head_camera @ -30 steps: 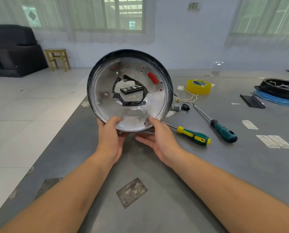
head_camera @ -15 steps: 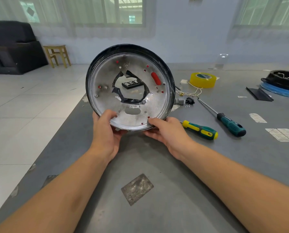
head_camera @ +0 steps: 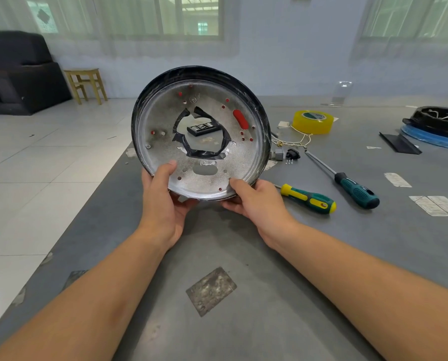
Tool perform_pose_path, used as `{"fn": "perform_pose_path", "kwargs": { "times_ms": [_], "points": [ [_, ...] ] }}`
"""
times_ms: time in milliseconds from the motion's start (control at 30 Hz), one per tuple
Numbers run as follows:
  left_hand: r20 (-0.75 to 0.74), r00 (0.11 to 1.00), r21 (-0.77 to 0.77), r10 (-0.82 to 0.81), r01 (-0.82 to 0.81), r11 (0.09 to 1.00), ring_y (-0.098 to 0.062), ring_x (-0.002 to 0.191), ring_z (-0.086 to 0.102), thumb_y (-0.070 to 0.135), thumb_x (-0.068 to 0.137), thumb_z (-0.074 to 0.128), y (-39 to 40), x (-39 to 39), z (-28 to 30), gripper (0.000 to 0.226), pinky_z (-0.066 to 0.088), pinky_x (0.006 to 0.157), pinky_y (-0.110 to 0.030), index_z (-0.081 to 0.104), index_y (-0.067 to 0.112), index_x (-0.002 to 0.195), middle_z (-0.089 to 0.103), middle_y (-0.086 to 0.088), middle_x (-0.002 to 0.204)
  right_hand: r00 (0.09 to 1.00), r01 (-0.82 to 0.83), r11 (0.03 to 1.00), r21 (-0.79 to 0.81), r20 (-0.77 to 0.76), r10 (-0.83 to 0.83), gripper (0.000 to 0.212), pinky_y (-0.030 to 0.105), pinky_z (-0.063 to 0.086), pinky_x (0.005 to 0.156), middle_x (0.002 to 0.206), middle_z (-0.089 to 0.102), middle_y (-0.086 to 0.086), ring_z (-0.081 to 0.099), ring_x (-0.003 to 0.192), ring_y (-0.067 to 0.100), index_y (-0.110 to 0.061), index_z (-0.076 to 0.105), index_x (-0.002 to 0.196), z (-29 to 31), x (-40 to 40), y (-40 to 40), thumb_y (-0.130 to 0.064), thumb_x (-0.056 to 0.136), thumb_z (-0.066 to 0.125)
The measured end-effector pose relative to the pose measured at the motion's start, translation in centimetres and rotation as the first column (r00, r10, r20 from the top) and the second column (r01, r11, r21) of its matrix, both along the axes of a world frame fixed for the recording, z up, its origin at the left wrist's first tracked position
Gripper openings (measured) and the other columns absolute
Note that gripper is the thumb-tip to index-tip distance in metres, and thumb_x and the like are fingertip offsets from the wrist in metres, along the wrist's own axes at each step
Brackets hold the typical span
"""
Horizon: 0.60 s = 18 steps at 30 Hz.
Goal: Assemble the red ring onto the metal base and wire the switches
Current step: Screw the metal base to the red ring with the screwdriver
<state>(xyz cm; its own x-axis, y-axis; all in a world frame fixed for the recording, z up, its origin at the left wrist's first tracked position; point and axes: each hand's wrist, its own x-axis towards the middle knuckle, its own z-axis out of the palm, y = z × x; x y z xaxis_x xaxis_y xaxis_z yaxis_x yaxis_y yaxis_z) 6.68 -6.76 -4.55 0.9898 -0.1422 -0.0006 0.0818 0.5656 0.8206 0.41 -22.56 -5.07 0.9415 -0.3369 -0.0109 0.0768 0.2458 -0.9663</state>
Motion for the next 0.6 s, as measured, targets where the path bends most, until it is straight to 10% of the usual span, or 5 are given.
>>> {"fn": "perform_pose_path", "kwargs": {
  "times_ms": [600],
  "points": [
    [0.005,0.999,0.034,-0.037,0.036,0.999,-0.031,0.123,0.069,0.040,0.082,0.068,-0.02,-0.20,0.03,0.071,0.063,0.080,-0.049,0.051,0.021,0.148,0.069,-0.011,0.137,0.998,0.060,0.992,-0.111,0.013,-0.059,0.028,0.034,0.064,0.078,0.098,0.080,0.000,0.078,0.088,0.021,-0.012,0.075,0.101,-0.49,0.01,-0.12,-0.038,0.098,0.067]
  ]
}}
